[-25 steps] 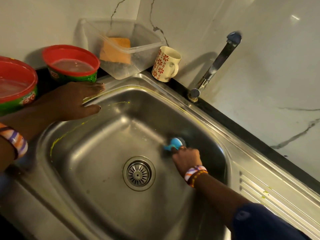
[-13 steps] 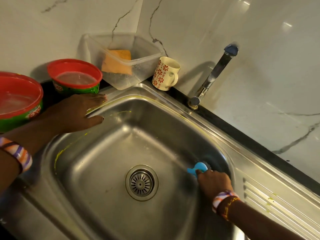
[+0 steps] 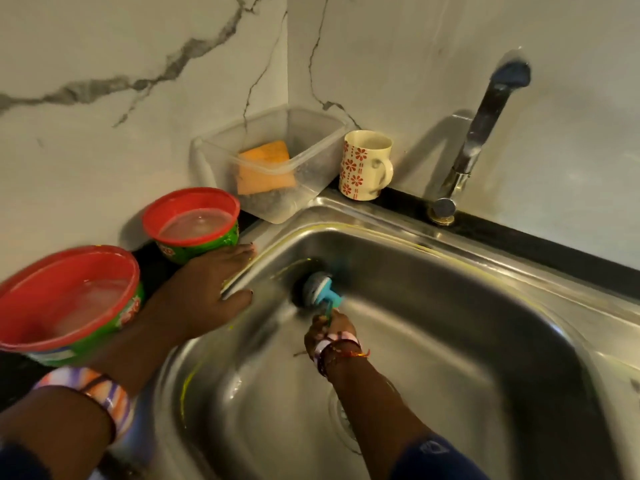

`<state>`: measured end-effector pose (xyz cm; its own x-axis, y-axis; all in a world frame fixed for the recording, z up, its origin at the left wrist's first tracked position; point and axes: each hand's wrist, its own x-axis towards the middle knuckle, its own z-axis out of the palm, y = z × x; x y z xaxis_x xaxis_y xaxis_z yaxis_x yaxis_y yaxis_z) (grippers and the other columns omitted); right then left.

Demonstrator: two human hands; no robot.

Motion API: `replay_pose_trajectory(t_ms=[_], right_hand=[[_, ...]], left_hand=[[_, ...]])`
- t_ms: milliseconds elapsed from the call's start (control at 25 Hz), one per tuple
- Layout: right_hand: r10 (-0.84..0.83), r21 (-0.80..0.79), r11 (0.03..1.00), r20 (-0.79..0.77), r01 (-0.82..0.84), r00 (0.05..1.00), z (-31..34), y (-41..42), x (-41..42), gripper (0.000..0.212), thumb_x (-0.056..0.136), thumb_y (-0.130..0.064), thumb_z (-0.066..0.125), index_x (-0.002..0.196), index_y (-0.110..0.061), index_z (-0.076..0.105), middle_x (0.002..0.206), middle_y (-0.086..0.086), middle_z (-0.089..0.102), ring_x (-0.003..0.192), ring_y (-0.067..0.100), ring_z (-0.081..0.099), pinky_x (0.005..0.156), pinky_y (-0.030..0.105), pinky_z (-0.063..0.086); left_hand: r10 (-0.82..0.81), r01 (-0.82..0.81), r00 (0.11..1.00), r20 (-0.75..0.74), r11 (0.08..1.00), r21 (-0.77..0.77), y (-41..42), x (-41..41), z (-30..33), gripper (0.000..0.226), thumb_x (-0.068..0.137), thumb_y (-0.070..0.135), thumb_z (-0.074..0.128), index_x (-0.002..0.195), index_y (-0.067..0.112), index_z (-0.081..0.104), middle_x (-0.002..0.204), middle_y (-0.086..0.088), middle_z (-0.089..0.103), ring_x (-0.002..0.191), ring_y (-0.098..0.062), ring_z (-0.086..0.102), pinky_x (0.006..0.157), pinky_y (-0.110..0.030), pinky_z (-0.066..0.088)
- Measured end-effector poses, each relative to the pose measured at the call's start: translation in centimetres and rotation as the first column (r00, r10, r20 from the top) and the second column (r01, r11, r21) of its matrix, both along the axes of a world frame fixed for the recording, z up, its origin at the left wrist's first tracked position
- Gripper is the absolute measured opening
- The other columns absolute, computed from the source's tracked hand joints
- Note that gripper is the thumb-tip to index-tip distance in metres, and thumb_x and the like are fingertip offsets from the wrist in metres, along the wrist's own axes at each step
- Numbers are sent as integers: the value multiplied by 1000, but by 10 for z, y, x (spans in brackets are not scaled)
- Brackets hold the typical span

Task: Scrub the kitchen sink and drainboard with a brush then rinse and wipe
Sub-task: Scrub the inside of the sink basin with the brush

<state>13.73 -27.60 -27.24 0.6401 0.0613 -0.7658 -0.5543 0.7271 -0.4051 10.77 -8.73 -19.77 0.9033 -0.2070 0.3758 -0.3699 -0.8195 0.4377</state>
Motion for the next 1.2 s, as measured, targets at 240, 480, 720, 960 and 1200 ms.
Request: replay_pose_trajectory(t_ms=[240, 480, 720, 960, 1200], right_hand=[[-19, 52, 999, 90, 15, 996, 39, 18, -2, 26, 95, -36, 46, 76, -18, 49, 47, -1, 38, 23, 5, 28, 32, 6, 21], [218, -69, 974, 33, -215, 975, 37, 1, -7, 28, 96, -29, 47, 71, -15, 45, 41, 0, 37, 19, 5, 27, 30, 4, 22], [444, -158, 883, -24, -442, 896, 23, -4, -17, 28, 95, -26, 49, 70, -13, 44, 48, 3, 41, 18, 6, 29, 29, 5, 23], [347, -144, 928, 1, -344, 938, 39, -5, -15, 29, 95, -27, 49, 70, -13, 44, 47, 2, 37, 19, 5, 26, 32, 4, 23], [306, -130, 946, 62, -296, 950, 58, -16, -5, 23, 95, -29, 49, 77, -14, 48, 53, 1, 38, 20, 4, 27, 31, 4, 23]], left_hand=[[33, -34, 999, -39, 999, -26, -2, 0, 3, 74, 68, 46, 42, 131, 9, 52, 133, 12, 42, 128, -5, 39, 107, -20, 27], [33, -34, 999, -31, 999, -12, -2, -1, 3, 70, 69, 41, 43, 128, 6, 55, 134, -1, 52, 127, -5, 42, 107, -16, 29], [22, -22, 999, -25, 1000, -2, -3, -2, 4, 68, 69, 39, 44, 126, 5, 56, 131, 0, 52, 124, -8, 45, 104, -17, 29], [27, -27, 999, -43, 1000, 10, -4, -3, 8, 68, 69, 39, 43, 126, 5, 56, 129, 6, 50, 123, -8, 45, 105, -24, 32], [26, -27, 998, -51, 1000, -14, -8, -6, 12, 70, 69, 40, 41, 128, 5, 55, 128, 8, 47, 124, -8, 43, 106, -25, 30]])
